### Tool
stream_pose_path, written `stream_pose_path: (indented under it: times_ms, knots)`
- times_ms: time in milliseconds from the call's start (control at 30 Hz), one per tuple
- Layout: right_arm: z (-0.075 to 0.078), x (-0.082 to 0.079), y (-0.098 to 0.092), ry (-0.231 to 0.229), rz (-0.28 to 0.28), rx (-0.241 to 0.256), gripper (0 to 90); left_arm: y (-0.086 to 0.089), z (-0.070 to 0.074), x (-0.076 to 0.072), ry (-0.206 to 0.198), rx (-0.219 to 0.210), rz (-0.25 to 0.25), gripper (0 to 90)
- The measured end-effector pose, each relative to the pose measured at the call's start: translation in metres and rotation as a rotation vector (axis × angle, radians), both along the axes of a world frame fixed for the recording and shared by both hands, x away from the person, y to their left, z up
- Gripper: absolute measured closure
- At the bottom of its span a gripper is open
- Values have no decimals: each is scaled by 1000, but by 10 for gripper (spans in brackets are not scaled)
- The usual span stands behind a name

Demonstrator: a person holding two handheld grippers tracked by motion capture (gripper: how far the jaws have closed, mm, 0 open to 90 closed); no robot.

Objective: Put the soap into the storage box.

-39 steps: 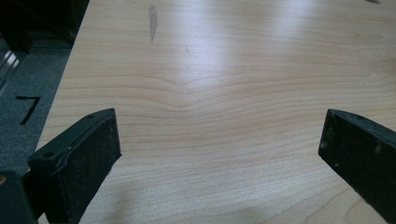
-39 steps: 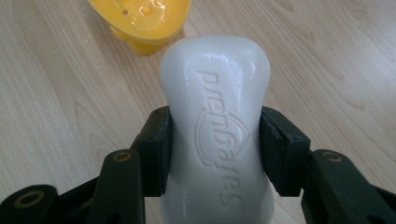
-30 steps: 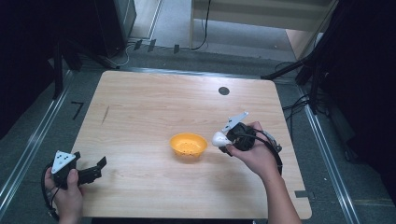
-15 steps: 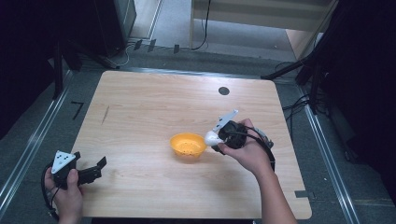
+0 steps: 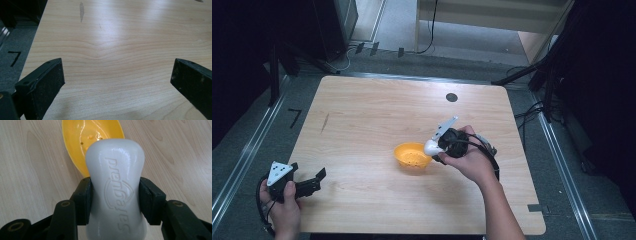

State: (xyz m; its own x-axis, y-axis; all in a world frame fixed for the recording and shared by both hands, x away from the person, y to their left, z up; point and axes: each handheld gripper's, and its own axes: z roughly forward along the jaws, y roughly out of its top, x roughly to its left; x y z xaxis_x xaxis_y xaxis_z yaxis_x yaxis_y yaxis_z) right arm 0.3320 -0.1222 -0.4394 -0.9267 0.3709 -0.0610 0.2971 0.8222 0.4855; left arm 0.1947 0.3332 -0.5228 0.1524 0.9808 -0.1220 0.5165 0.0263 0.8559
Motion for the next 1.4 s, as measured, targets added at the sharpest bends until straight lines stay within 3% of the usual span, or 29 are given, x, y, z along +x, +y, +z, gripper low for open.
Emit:
stream_pose_path:
  times_ms: [833, 1400]
  knots:
    - [0, 6, 29, -7, 75, -18, 503, 1, 0, 0, 0, -4, -3, 0]
    - [-4, 10, 49, -20, 170, -24, 503, 1, 0, 1, 3, -8, -3, 0]
